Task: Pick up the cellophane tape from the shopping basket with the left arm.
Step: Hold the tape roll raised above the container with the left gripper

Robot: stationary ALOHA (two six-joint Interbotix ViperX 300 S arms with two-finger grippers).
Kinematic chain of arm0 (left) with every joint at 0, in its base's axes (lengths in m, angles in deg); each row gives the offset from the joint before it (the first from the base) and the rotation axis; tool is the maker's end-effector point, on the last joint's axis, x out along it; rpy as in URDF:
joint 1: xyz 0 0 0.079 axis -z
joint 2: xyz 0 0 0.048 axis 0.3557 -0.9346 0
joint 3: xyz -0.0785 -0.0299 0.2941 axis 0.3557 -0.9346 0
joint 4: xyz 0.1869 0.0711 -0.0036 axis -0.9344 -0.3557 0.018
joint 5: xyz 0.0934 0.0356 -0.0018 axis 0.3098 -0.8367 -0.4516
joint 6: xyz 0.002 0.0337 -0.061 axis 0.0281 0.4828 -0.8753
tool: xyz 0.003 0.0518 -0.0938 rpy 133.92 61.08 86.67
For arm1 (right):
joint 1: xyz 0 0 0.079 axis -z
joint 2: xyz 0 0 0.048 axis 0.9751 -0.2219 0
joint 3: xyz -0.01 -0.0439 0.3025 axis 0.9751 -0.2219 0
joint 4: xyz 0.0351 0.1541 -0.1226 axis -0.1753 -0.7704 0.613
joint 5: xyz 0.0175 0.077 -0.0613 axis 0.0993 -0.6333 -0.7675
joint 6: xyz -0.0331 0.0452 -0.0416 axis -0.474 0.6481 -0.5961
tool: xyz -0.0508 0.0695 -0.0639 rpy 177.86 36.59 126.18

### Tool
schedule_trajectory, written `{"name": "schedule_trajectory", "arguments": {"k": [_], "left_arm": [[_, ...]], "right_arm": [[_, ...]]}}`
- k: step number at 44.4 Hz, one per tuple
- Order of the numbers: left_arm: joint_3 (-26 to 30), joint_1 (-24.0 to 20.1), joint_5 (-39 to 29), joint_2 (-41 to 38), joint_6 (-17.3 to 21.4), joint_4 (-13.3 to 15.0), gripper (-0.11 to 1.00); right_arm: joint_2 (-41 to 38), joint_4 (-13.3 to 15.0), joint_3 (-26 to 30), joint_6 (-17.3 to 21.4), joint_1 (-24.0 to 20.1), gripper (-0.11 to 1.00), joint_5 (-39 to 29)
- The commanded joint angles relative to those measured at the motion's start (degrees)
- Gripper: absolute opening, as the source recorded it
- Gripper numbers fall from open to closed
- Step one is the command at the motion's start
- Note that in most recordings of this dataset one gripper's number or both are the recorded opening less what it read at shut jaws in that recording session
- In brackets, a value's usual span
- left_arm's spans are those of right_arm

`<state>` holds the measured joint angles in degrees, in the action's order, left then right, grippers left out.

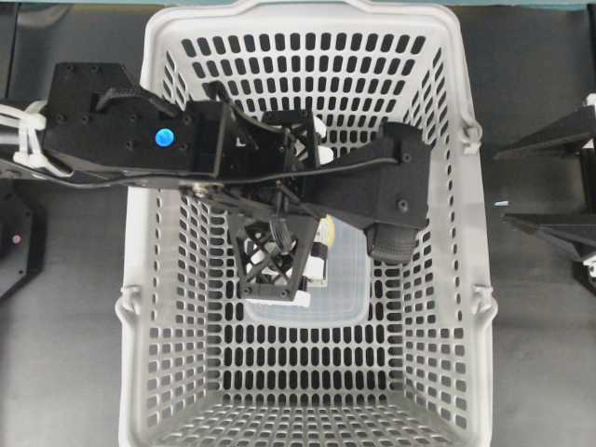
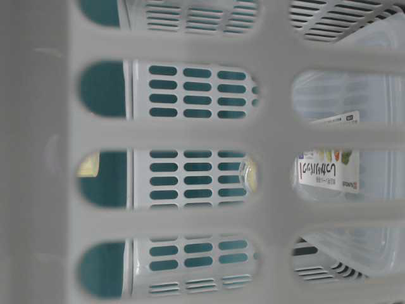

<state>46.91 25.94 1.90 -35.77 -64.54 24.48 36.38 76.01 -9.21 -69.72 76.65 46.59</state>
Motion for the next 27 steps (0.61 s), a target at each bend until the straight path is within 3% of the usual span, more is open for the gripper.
{"name": "schedule_trajectory", "arguments": {"k": [1,27], "left_arm": [[0.62,0.18,0.18,0.88,-0.09,-0.18,0.5],[0.0,0.18,0.18,0.88,-0.09,-0.18,0.5]], "right_arm": [[-0.26,-0.18,1.23,0.0,-0.18,0.78,0.53],[-0.26,-0.18,0.97,0.0,-0.97,0.78,0.53]]}}
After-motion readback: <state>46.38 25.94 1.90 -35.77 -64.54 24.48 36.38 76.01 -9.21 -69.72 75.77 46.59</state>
